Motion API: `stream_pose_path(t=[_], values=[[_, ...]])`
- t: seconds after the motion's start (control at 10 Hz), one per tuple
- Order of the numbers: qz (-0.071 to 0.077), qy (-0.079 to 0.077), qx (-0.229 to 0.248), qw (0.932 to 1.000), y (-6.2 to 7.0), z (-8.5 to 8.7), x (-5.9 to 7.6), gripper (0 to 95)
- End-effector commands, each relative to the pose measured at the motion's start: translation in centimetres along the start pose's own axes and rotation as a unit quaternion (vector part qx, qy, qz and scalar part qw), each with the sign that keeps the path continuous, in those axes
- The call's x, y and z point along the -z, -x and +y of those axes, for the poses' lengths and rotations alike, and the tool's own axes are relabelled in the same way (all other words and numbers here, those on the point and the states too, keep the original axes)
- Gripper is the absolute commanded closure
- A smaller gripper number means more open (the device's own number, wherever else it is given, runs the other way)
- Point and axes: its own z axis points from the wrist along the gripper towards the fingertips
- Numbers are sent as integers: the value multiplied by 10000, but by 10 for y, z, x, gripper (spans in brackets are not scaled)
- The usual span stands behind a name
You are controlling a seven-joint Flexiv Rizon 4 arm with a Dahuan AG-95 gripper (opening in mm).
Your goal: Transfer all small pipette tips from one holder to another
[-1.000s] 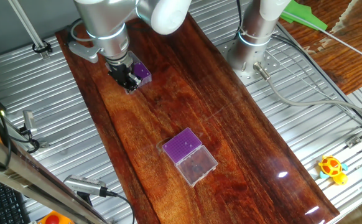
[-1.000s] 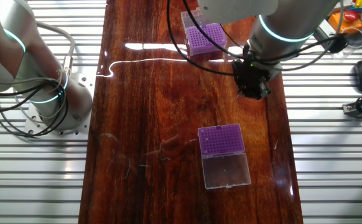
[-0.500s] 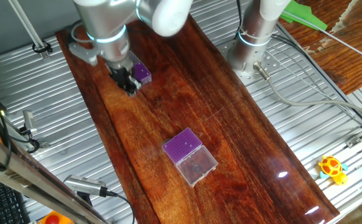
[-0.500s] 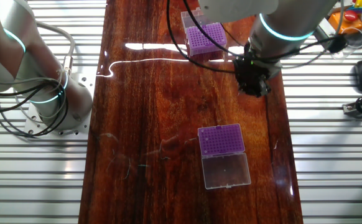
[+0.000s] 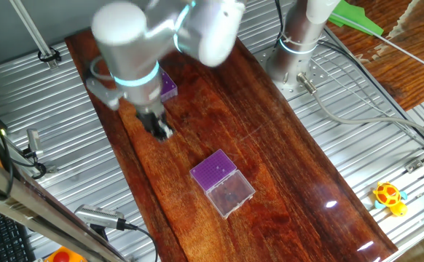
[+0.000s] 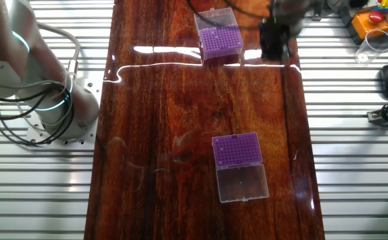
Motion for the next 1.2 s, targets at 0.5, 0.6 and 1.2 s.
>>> stream_pose_path(t=[0.5, 0.6, 1.2], values=[[1, -10, 894, 9960, 11, 23, -3, 950], [-12, 20, 1056, 9944, 11, 23, -3, 950], [-104, 139, 737, 9971, 3, 66, -9, 950]])
